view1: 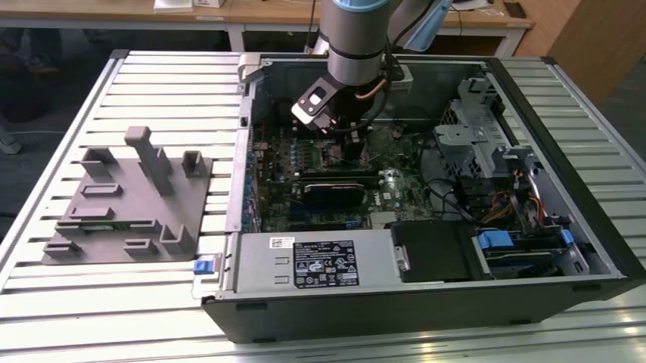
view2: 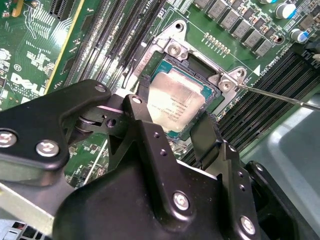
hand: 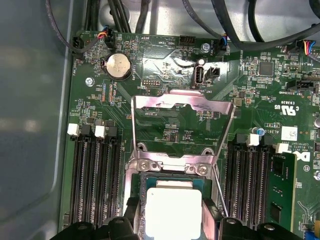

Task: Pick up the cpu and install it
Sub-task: 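Place the cpu into insertion slot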

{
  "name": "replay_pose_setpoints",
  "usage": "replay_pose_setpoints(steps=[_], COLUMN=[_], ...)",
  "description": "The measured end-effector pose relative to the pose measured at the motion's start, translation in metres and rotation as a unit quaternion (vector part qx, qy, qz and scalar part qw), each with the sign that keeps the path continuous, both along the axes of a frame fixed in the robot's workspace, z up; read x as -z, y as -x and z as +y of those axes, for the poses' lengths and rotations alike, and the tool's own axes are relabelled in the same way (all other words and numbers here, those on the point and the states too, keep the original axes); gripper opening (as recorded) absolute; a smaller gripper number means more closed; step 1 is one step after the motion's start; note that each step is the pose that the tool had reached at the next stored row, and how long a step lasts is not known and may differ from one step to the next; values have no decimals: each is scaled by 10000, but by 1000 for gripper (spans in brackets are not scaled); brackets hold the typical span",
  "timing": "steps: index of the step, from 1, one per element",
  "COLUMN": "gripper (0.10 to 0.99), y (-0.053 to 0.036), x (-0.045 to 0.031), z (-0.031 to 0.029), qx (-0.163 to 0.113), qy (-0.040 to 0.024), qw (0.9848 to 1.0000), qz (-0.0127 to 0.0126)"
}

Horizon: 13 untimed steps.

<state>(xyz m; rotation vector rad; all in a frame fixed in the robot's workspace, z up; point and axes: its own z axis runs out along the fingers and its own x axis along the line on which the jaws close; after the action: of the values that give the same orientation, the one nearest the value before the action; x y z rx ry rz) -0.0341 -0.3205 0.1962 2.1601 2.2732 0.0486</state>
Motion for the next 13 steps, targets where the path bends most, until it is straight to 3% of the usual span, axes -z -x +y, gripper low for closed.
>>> replay_pose_setpoints(steps=[13], gripper=[604], y=[0], x=[-5], z=[8], qx=[0], qy=[-14], qw=[10000], qz=[0])
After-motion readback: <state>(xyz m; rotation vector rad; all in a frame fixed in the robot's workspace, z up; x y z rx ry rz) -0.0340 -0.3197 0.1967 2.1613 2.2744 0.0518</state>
